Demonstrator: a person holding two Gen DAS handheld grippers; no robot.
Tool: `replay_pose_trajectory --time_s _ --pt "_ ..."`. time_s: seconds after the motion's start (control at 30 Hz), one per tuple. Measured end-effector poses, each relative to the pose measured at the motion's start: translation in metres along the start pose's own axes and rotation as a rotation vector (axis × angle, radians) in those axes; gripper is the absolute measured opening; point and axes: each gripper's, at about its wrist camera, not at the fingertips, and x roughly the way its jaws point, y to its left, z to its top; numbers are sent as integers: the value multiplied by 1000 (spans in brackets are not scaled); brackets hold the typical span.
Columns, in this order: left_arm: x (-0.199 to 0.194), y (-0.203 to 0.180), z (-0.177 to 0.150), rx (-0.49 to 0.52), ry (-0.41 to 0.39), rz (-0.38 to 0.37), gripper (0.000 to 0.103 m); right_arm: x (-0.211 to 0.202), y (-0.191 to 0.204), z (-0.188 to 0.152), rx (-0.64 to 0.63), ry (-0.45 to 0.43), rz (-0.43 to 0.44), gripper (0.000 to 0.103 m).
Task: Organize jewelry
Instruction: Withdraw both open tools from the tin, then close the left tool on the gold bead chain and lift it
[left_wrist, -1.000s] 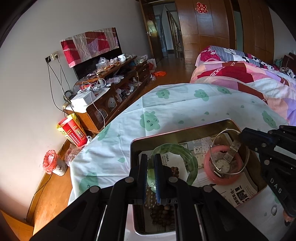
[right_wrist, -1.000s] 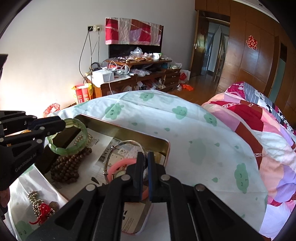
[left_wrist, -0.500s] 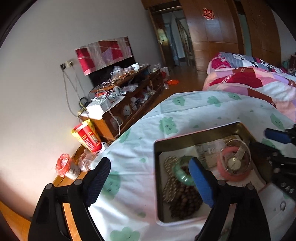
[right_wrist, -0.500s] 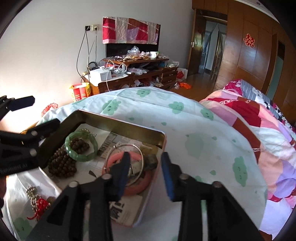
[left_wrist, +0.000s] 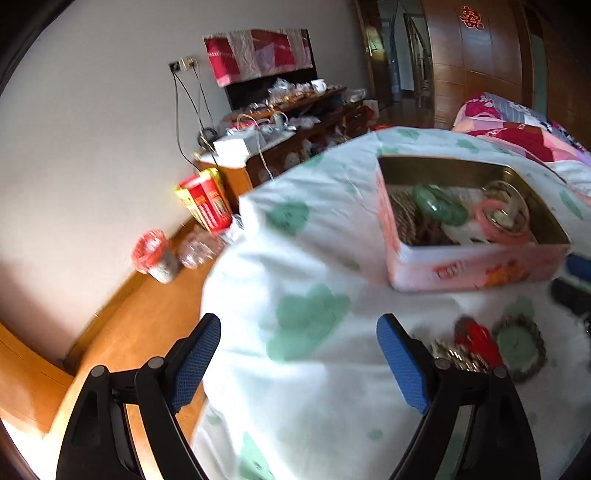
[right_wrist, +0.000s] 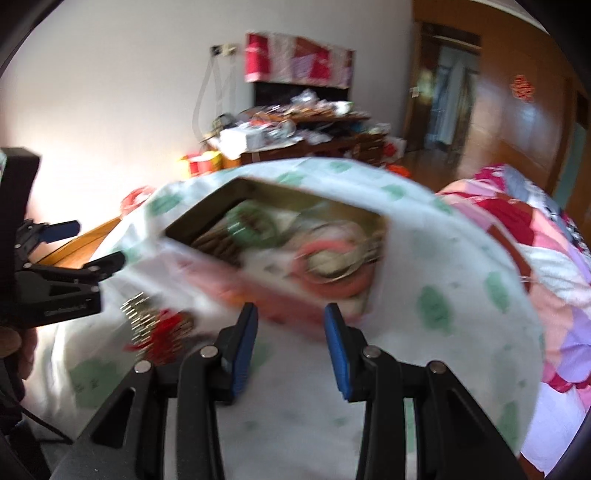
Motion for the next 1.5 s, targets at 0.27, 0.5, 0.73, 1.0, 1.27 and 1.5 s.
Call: replay_pose_trajectory --time_s 0.27,0.5,0.73,1.0,1.27,1.5 --pt "14 -16 -13 32 30 0 87 32 21 -19 -65 129 -2 39" --pt "9 -30 -19 72 23 -26 87 28 2 -30 -58 165 -121 40" --pt "7 -25 -16 47 13 -1 87 16 -28 -39 6 188 -226 44" --pt "14 8 -12 -60 30 35 87 3 5 -21 -3 76 -63 44" --pt "16 10 -13 -66 36 23 87 17 45 -9 -58 64 86 44" --pt "13 9 -14 -69 37 10 87 36 42 -19 -35 142 147 9"
